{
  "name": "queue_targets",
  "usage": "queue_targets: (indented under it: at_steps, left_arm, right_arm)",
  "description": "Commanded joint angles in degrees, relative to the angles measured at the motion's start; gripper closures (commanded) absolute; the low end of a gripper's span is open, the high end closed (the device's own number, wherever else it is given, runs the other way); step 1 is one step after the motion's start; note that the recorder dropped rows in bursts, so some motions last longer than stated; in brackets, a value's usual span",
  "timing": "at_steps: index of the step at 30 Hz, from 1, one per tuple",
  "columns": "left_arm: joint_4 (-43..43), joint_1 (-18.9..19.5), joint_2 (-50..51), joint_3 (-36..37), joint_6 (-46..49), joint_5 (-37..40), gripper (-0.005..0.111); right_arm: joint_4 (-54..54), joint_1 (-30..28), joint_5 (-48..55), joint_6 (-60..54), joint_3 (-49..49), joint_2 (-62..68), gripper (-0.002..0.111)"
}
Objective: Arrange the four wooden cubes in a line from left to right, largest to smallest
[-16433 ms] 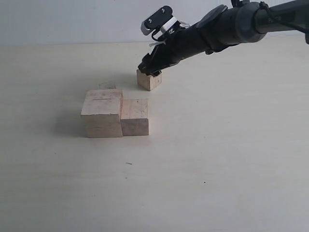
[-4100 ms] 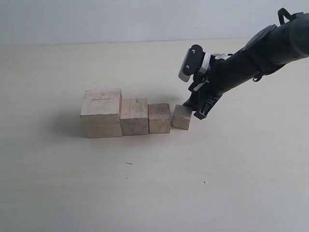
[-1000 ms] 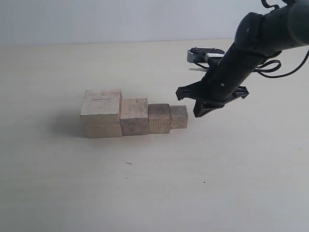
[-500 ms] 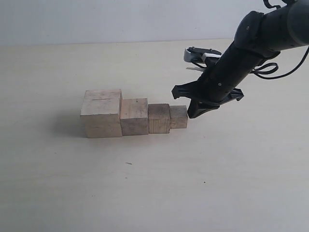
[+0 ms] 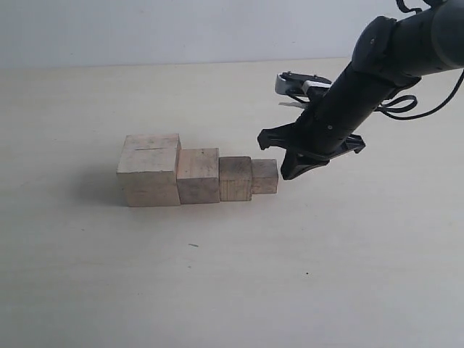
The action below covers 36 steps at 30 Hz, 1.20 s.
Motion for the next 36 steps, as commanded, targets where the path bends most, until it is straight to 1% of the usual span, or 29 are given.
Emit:
queue_targets:
  at_steps: [1, 7, 9, 13, 14, 16, 18, 21, 23, 25, 26, 30, 36]
  left_arm:
    - [-0.2, -0.4, -0.2, 0.0, -0.1, -0.4, 0.107]
    - [-0.2, -0.4, -0.2, 0.0, -0.1, -0.4, 0.107]
    - [-0.2, -0.4, -0.2, 0.0, -0.1, -0.4, 0.107]
    - [-0.2, -0.4, -0.2, 0.0, -0.1, -0.4, 0.107]
    - [-0.2, -0.4, -0.2, 0.0, -0.1, -0.4, 0.107]
    - [-0.2, -0.4, -0.2, 0.0, -0.1, -0.4, 0.107]
    - [-0.2, -0.4, -0.2, 0.0, -0.1, -0.4, 0.107]
    - [-0.2, -0.4, -0.2, 0.0, -0.1, -0.4, 0.107]
    - [-0.2, -0.4, -0.2, 0.0, -0.1, -0.4, 0.107]
    - [-0.2, -0.4, -0.2, 0.0, -0.1, -0.4, 0.107]
    - [-0.2, -0.4, -0.2, 0.0, -0.1, -0.4, 0.107]
    - [-0.2, -0.4, -0.2, 0.0, -0.1, -0.4, 0.107]
    - [-0.2, -0.4, -0.2, 0.0, -0.1, -0.4, 0.107]
  right_arm:
    - [-2.0, 0.1, 0.1, 1.8, -0.4, 0.2, 0.108]
    - [-1.7, 0.1, 0.7, 1.8, -0.4, 0.2, 0.108]
    - [-5.1, 0.1, 1.2, 3.4, -0.4, -0.4, 0.108]
    - [-20.4, 0.1, 1.0, 14.6, -0.4, -5.1, 0.108]
    - [-22.8, 0.1, 0.5, 15.2, -0.4, -7.1, 0.108]
    - [-23.7, 0.1, -0.8, 14.9, -0.2, -11.4, 0.108]
    - [-21.8, 0.1, -4.7, 10.8, 1.4, -17.1, 0.108]
    - [-9.1, 0.1, -14.2, -0.6, 6.8, -28.5, 0.108]
    - [-0.2, 0.1, -20.3, -10.6, 11.8, -36.2, 0.108]
    - [5.5, 0.1, -22.9, -16.4, 15.5, -42.2, 0.108]
    - [6.3, 0.1, -23.0, -18.1, 17.0, -45.2, 0.108]
    - [6.3, 0.1, -19.3, -17.9, 19.0, -54.7, 0.108]
    - [6.3, 0.1, -19.1, -17.9, 19.0, -65.6, 0.108]
